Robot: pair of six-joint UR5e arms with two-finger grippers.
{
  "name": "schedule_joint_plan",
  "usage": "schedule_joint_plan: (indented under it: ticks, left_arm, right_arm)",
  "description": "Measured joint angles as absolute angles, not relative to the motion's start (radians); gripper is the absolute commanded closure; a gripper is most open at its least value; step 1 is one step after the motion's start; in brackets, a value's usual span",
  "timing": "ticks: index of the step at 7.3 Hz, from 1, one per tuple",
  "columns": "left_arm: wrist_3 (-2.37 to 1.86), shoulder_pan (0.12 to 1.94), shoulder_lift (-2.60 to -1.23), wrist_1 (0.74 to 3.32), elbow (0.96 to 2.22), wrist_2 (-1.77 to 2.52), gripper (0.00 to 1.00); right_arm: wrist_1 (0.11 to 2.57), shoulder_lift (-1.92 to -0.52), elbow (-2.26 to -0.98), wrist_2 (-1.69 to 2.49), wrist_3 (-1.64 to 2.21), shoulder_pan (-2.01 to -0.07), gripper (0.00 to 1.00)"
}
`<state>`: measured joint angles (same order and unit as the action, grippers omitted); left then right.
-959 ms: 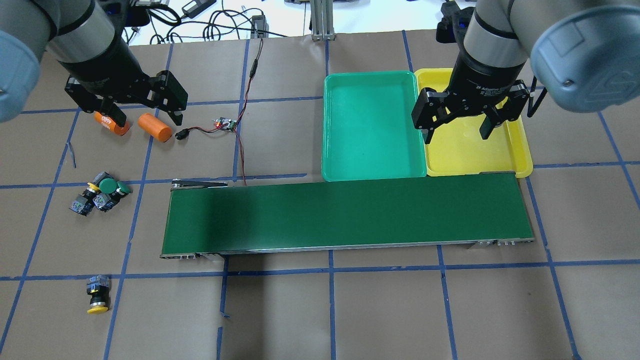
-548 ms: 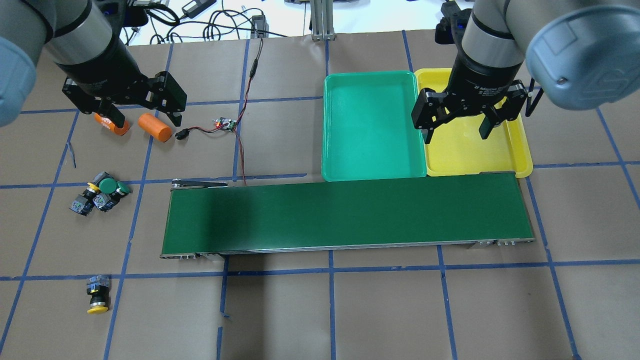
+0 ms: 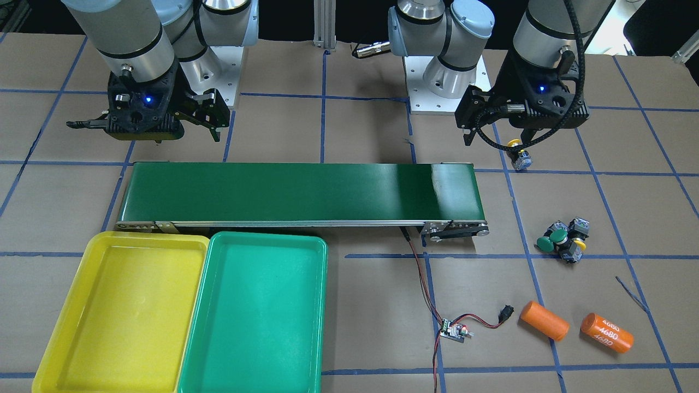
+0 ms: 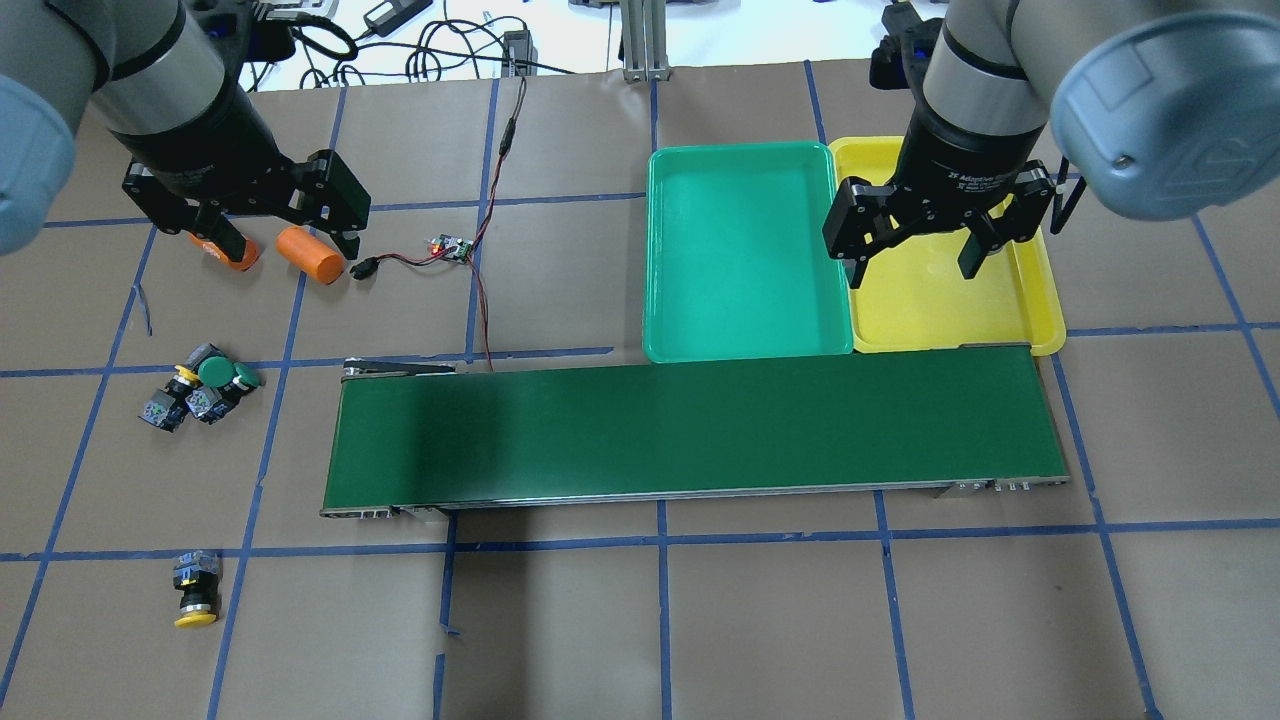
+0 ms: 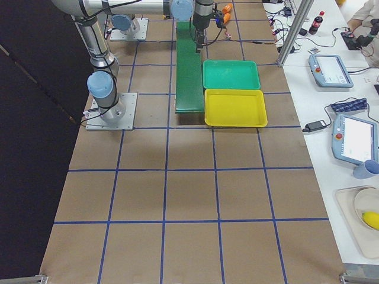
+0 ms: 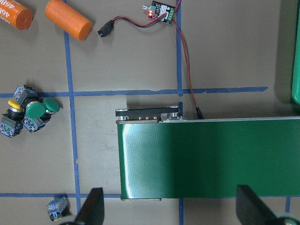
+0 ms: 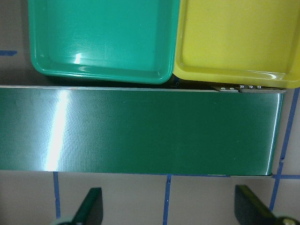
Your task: Sort buttons by color to trays
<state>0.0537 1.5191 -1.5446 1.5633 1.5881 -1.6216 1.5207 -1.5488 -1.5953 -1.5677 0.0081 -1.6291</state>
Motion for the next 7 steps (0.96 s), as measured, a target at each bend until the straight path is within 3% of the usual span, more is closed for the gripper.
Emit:
schedule_joint_plan:
  ticks: [4,7]
  left_arm:
    - [0.058,1.489,-1.578,1.532,1.596,-1.627,0.0]
    - [0.114,1.367,-1.644,1.403,1.601,-1.624,0.0]
  right_arm:
    - [1.52,-1.549,-1.595,-1.568,0.008,-1.629,0.0]
    - [1.52,-1.548,-1.595,-1.568,0.008,-1.63,0.0]
